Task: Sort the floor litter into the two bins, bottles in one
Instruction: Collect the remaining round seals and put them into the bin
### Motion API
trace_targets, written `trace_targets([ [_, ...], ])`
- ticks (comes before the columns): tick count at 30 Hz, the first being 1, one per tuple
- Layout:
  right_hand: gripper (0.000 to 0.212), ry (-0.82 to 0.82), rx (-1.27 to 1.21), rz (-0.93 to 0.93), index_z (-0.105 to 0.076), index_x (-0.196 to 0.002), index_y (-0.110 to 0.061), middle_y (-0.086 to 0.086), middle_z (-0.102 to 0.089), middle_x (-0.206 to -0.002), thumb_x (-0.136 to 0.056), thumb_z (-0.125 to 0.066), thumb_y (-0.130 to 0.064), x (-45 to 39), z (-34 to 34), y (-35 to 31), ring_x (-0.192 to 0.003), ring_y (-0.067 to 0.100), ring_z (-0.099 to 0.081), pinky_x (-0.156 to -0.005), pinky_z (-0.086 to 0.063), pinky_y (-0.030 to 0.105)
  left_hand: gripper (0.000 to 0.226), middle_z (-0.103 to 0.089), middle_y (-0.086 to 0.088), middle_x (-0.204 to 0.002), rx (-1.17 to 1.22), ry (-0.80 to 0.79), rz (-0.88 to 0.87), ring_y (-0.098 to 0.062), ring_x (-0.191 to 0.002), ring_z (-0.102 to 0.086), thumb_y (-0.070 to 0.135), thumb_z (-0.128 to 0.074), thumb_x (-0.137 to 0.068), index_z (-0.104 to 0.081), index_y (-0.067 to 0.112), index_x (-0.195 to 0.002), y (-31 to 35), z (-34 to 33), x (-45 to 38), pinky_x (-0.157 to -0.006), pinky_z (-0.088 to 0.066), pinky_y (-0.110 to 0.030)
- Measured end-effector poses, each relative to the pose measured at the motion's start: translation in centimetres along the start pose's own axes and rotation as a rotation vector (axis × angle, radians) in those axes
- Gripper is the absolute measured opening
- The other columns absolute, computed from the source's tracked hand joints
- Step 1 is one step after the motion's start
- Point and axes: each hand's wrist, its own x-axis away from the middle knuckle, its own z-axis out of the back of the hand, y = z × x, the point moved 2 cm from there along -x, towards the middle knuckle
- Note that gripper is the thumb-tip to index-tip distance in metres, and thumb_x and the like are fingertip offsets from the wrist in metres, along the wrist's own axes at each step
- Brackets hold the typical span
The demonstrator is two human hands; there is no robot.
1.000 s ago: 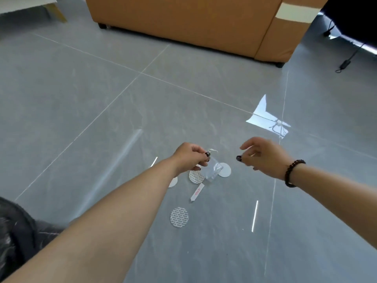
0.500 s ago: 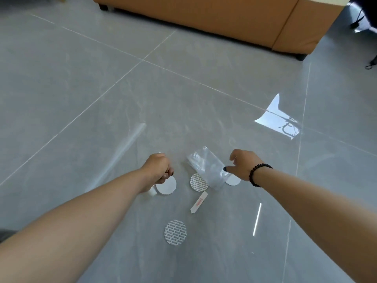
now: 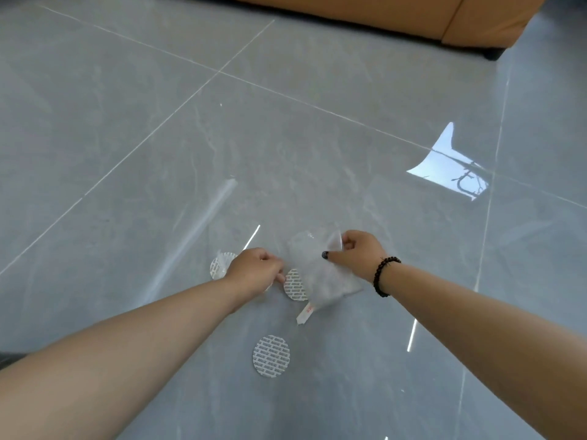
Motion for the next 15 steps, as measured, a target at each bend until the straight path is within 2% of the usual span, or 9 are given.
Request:
trace_targets([
  [1,0.021,-0.006,-0.149,-0.022,-0.057,-0.075,-0.016,-0.001,-0.059,-0.073,-0.077,-0.078,-0.020,0.9,0.6,0.4,-0.066,0.013,-0.058,-0.059,-0.045,0.024,0.016,-0.076,0.003,-0.084,-0.009,-0.054,-0.012,-0.010,-0.062,-0.053,0.025,-0.058,-0.086,-0.066,0.015,-0.096,0.6,-0.8,0.1,-0.050,-0.031,-0.023],
  [3,0.018,-0.038,-0.488,-0.101,-0.063,-0.091,-0.006,0.009,-0.070,-0.090,-0.079,-0.076,-0.011,2.8,1.8,1.3,-0.079,0.021,-0.068,-0.063,-0.053,0.029,0.018,-0.074,0.000,-0.086,0.022,-0.211,-0.012,-0.011,-0.044,-0.037,0.032,-0.062,-0.085,-0.063,0.016,-0.093,1.7,-2.1,0.8,-0.046,-0.023,-0.022],
  [5,0.031,-0.070,-0.690,-0.148,-0.062,-0.110,0.003,0.017,-0.069,-0.107,-0.082,-0.071,-0.005,4.6,3.0,1.8,-0.093,0.030,-0.069,-0.073,-0.057,0.038,0.021,-0.068,-0.001,-0.079,0.068,-0.305,-0.033,-0.011,-0.040,-0.026,0.033,-0.066,-0.085,-0.064,0.015,-0.095,2.5,-2.9,1.6,-0.044,-0.019,-0.020],
  [7,0.034,-0.081,-0.744,-0.151,-0.060,-0.116,0.004,0.019,-0.068,-0.112,-0.085,-0.067,-0.004,5.9,4.2,2.1,-0.100,0.032,-0.067,-0.082,-0.056,0.042,0.016,-0.065,0.000,-0.071,0.114,-0.332,-0.094,-0.011,-0.041,-0.026,0.024,-0.069,-0.085,-0.067,0.016,-0.099,3.1,-3.6,2.2,-0.043,-0.020,-0.019],
  [11,0.035,-0.209,-0.807,-0.170,-0.062,-0.117,-0.001,0.013,-0.069,-0.113,-0.086,-0.064,-0.017,8.1,5.9,2.9,-0.103,0.030,-0.067,-0.084,-0.056,0.042,0.012,-0.066,0.003,-0.060,0.225,-0.333,-0.151,-0.010,-0.040,-0.024,0.005,-0.060,-0.086,-0.066,0.016,-0.089,3.5,-4.8,3.3,-0.040,-0.021,-0.017],
  [13,0.039,-0.220,-0.789,-0.173,-0.060,-0.119,0.000,0.011,-0.069,-0.108,-0.084,-0.066,-0.017,9.1,6.4,3.6,-0.095,0.029,-0.067,-0.083,-0.057,0.044,0.013,-0.067,0.002,-0.061,0.255,-0.318,-0.158,-0.010,-0.039,-0.023,0.004,-0.059,-0.087,-0.065,0.015,-0.088,3.6,-5.1,3.8,-0.040,-0.022,-0.016],
  [15,0.033,-0.126,-0.656,-0.115,-0.059,-0.116,0.000,0.010,-0.069,-0.096,-0.084,-0.067,-0.005,9.7,6.5,3.7,-0.081,0.024,-0.066,-0.075,-0.057,0.043,0.011,-0.066,0.002,-0.060,0.276,-0.329,-0.168,-0.011,-0.041,-0.022,0.004,-0.059,-0.087,-0.063,0.014,-0.089,3.8,-5.1,4.3,-0.042,-0.022,-0.018],
])
